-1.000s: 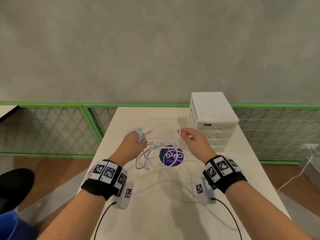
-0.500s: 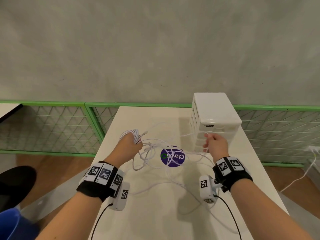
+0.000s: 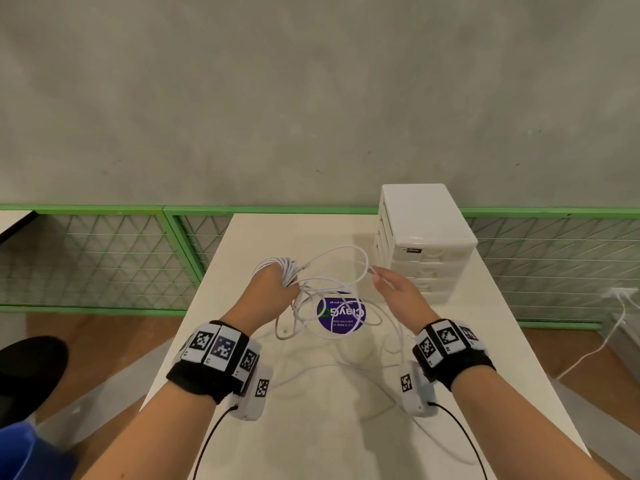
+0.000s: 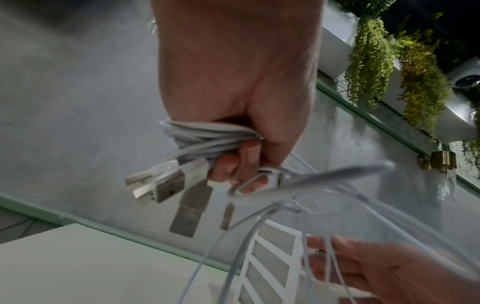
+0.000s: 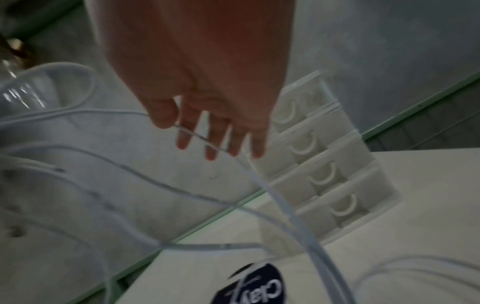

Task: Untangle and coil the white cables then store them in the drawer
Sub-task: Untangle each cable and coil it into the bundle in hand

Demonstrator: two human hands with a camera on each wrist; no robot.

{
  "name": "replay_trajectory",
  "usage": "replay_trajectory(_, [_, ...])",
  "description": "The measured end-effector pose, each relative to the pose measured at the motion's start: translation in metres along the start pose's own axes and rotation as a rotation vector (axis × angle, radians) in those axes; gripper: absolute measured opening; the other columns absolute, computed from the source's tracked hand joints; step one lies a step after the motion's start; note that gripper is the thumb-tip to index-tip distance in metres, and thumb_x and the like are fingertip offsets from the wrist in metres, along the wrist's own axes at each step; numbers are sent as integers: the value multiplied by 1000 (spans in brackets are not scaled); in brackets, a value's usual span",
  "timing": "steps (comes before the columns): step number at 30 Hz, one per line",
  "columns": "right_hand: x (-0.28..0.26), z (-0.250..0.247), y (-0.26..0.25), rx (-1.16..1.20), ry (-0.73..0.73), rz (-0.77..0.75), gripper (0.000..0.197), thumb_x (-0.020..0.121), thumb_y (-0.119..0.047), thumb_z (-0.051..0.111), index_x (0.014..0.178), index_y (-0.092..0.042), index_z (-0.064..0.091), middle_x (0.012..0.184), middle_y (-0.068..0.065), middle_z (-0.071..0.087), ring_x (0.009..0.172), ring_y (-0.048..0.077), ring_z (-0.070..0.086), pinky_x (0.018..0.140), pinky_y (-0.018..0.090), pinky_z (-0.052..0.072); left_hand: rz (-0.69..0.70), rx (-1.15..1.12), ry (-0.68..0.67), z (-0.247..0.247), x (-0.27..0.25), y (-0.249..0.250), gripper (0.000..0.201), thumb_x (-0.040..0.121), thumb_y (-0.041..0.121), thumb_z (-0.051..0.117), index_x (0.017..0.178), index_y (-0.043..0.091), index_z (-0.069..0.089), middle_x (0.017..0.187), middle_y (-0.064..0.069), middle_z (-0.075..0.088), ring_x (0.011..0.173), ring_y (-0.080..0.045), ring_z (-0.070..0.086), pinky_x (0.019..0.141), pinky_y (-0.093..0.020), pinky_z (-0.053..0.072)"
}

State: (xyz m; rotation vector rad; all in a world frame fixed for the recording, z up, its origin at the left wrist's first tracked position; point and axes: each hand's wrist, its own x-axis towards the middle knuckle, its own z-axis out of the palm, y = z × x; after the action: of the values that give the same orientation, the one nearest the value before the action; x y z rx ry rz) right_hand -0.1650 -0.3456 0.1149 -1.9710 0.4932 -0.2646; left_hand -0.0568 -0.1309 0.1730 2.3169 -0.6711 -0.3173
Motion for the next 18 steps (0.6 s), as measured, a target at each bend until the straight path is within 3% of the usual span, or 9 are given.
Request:
replay_trajectory(3, [0, 16, -17, 64, -48, -158, 45, 94, -21, 52, 137, -29, 43, 135, -7, 51, 127, 4, 43, 103, 21, 28, 32, 27, -24, 3, 2, 1, 40, 86, 4, 53, 58, 18, 29, 58, 2, 33, 50, -12, 31, 48, -26, 24])
replay_trajectory(6, [0, 16, -31, -30, -5, -312, 47, 89, -24, 61, 132, -34, 47, 120, -9, 57, 115, 0, 48, 98, 12, 32, 7, 38, -51, 3, 1, -5, 37, 83, 0, 51, 58, 17, 30, 60, 1, 34, 51, -14, 32, 49, -27, 24])
replay_trajectory(9, [1, 15, -38, 53, -63, -229, 26, 85, -20, 66, 110, -24, 66, 102, -4, 66, 95, 0, 57, 85, 13, 38, -15, 45, -68, 5, -3, -10, 32, 82, 0, 51, 60, 15, 33, 62, -1, 35, 52, -14, 32, 50, -28, 26])
replay_trajectory(11, [2, 15, -38, 94, -81, -144, 14, 87, -18, 64, 98, -14, 72, 94, -3, 69, 86, 1, 61, 81, 16, 42, -34, 37, -76, 6, -5, -12, 24, 82, 1, 51, 64, 11, 39, 64, -4, 37, 54, -15, 34, 49, -27, 27])
replay_trajectory(16, [11, -21, -9, 26, 459, 7, 24, 95, -23, 49, 103, -9, 66, 97, 2, 64, 93, 22, 58, 78, 26, 37, -115, 15, -39, -4, -9, -20, 15, 83, 5, 56, 71, 6, 47, 65, -4, 41, 55, -14, 38, 49, -25, 29])
replay_trajectory(18, [12, -30, 6, -46, 469, 125, 28, 95, -26, 46, 106, -8, 65, 100, 8, 65, 97, 30, 59, 78, 30, 41, -146, 1, -30, -8, -10, -22, 14, 82, 6, 59, 71, 4, 51, 61, -2, 41, 51, -14, 38, 44, -22, 30])
